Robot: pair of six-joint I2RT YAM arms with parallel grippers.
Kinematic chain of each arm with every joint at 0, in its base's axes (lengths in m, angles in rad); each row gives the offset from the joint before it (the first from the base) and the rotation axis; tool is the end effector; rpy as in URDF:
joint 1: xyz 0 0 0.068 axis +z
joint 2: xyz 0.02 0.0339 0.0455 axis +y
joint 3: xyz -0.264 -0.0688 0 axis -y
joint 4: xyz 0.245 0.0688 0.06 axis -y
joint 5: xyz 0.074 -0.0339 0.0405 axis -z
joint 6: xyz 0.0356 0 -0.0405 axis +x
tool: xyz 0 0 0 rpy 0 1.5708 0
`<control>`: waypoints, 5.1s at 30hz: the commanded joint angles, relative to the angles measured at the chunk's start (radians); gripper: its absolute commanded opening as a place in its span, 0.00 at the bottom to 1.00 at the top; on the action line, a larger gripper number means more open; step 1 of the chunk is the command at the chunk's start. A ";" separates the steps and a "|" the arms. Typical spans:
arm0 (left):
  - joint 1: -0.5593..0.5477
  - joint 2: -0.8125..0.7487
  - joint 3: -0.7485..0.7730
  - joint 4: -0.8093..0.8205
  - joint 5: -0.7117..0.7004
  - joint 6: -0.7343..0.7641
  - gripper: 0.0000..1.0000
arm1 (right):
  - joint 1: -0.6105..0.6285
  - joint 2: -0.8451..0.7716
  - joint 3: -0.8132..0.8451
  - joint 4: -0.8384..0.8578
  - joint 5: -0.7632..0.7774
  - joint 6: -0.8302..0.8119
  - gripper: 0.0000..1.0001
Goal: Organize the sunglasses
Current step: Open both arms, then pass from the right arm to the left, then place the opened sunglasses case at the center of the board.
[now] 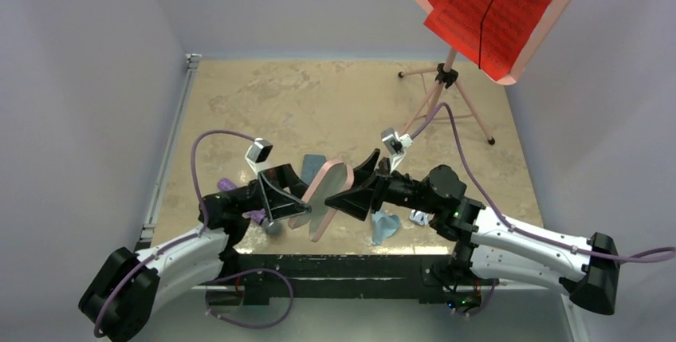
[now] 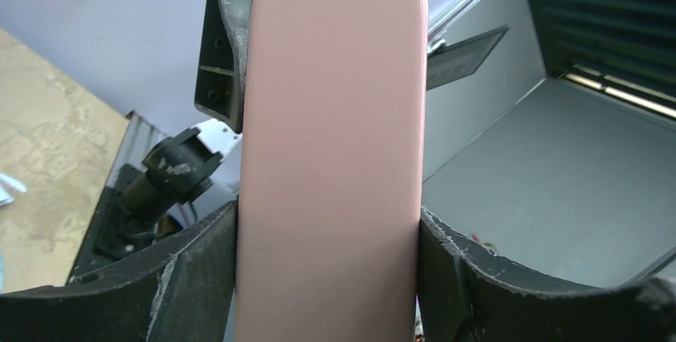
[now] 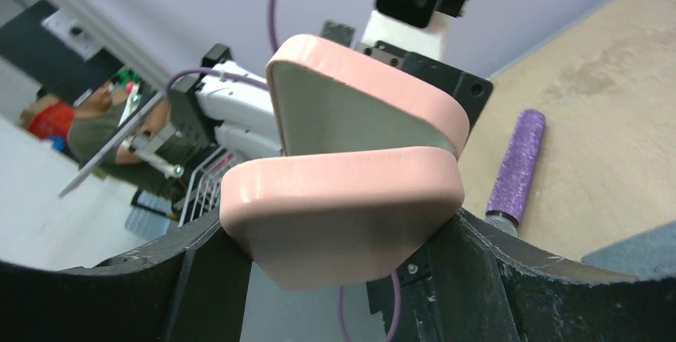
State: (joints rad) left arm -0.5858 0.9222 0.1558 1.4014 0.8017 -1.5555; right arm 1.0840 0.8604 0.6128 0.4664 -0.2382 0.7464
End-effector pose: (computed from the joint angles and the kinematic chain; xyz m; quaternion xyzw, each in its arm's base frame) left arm 0.1176 -0.1087 0.2558 0.1146 0.5297 -0.8055 0.2397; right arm 0.0890 0.1861 0.3353 -0.1957 0.5968 0.6593 0.4133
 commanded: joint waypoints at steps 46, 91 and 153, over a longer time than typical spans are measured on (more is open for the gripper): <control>0.014 -0.509 0.512 -1.790 -0.070 0.677 0.99 | -0.025 -0.071 0.114 -0.311 -0.377 0.099 0.00; -0.149 0.251 0.995 -2.126 -0.910 1.036 0.00 | -0.108 -0.325 0.097 -1.295 0.683 0.368 0.99; -0.302 0.477 0.967 -1.803 -0.992 1.099 1.00 | -0.238 0.017 -0.236 -0.900 0.477 0.272 0.43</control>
State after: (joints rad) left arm -0.8730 1.5742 1.2064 -0.4660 -0.2569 -0.3809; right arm 0.8497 0.8566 0.3889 -0.4820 0.2432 1.0241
